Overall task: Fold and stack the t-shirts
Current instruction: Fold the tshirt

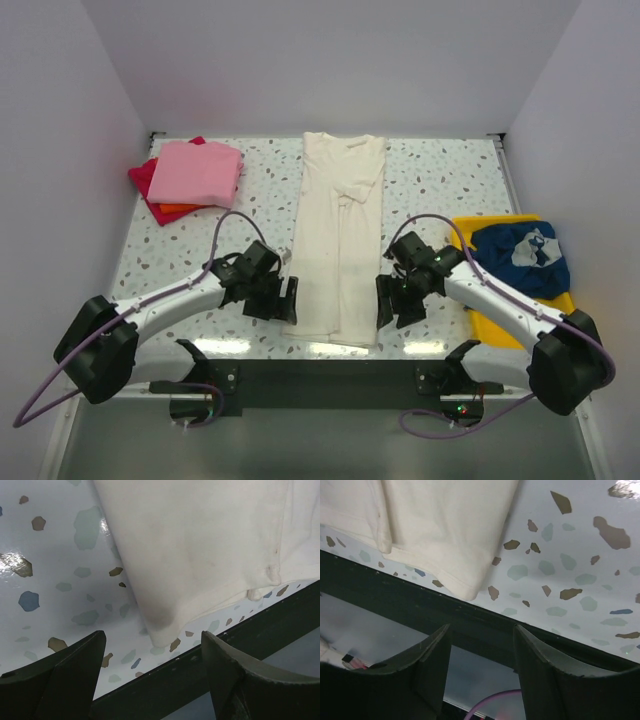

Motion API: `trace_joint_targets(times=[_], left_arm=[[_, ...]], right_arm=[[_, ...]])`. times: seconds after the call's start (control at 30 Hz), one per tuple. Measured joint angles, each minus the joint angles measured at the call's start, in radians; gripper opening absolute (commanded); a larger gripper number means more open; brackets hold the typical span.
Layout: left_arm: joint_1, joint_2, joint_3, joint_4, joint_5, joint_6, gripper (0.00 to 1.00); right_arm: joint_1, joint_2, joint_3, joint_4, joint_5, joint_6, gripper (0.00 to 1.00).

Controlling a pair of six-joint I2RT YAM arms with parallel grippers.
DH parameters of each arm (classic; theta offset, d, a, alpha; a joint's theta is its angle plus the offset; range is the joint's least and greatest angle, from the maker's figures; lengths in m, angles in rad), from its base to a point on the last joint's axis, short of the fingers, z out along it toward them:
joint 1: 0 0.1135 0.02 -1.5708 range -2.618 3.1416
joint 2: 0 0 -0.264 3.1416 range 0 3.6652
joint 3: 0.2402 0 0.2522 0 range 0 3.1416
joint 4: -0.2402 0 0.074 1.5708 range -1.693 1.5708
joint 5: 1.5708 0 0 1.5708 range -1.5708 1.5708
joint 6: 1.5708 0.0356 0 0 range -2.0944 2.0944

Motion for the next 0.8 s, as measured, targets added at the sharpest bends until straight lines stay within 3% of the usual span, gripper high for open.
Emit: trace_joint_targets(times=[0.47,0.8], left_arm=[[-0.019,0.024,-0.019,0.014,0.052,-0.023,0.81],[-0.024,0.033,-0.020,0.016,0.064,-0.033,0.79]], right_arm=[[0.108,0.237,-0.065,0.173,-0.085,0.029,0.50],[0.115,0.292,-0.068,0.217,-0.087,0.017,0.34]])
